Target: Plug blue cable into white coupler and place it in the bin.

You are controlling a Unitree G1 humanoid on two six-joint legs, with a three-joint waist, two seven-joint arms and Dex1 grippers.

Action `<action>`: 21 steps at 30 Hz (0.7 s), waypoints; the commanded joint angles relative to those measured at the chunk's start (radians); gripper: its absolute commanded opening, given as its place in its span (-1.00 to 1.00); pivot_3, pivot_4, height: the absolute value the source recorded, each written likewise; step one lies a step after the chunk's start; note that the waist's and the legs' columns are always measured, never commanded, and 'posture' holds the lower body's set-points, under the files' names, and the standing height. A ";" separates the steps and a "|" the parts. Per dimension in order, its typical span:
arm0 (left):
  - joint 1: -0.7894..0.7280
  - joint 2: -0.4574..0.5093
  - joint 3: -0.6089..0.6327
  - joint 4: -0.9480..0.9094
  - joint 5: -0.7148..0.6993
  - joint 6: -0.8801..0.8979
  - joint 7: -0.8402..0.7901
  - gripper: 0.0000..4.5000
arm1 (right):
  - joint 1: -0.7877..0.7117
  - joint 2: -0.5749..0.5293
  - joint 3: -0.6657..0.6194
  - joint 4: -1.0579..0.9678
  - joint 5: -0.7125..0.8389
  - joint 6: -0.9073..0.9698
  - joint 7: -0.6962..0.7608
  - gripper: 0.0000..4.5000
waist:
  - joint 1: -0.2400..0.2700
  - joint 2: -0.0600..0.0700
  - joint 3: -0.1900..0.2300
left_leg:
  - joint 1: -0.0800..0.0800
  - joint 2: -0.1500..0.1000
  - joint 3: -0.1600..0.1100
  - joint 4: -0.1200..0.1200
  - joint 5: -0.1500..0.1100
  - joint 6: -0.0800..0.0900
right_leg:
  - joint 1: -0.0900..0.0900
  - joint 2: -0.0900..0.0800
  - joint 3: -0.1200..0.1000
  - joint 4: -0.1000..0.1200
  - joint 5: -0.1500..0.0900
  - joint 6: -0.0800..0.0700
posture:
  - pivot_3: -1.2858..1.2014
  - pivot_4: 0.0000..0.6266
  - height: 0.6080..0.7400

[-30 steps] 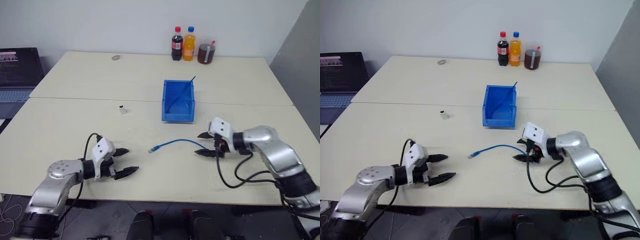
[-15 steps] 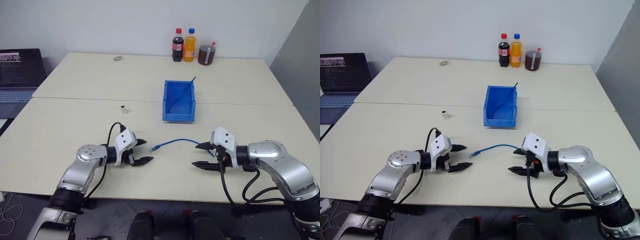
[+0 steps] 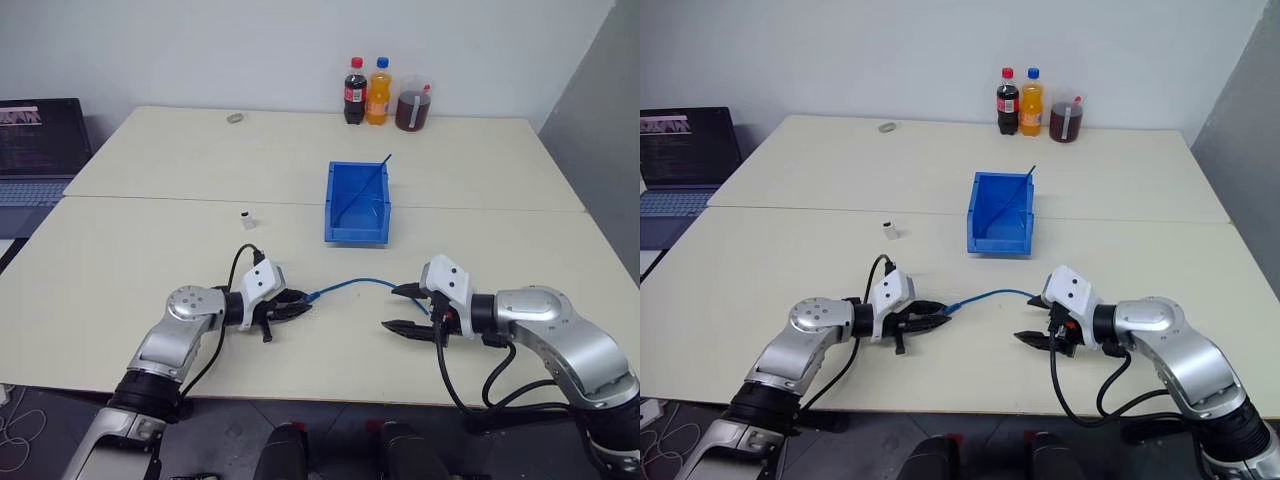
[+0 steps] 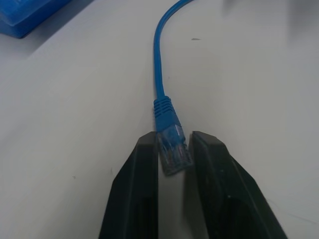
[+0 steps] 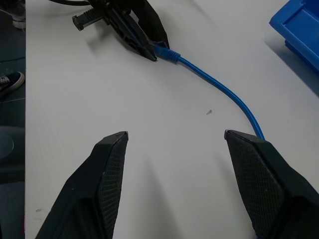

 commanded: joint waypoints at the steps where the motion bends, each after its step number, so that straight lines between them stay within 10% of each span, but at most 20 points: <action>1: 0.045 0.008 -0.044 0.017 0.031 0.024 -0.015 -0.90 | 0.017 0.006 -0.042 -0.020 0.027 -0.040 -0.005 0.46 | -0.001 0.000 0.000 | 0.000 0.000 0.000 0.000 0.000 0.000 | 0.000 0.000 0.000 0.000 0.000 0.000 | 0.03 -0.52 1.00; 21: 0.097 -0.144 0.187 -0.477 -0.425 0.324 0.190 -0.90 | 0.040 0.380 -0.222 -0.022 0.412 0.223 -0.331 0.46 | -0.005 -0.003 0.001 | -0.002 0.001 -0.001 -0.001 0.000 0.000 | -0.001 0.001 0.000 0.000 0.000 0.000 | 0.03 -0.52 1.00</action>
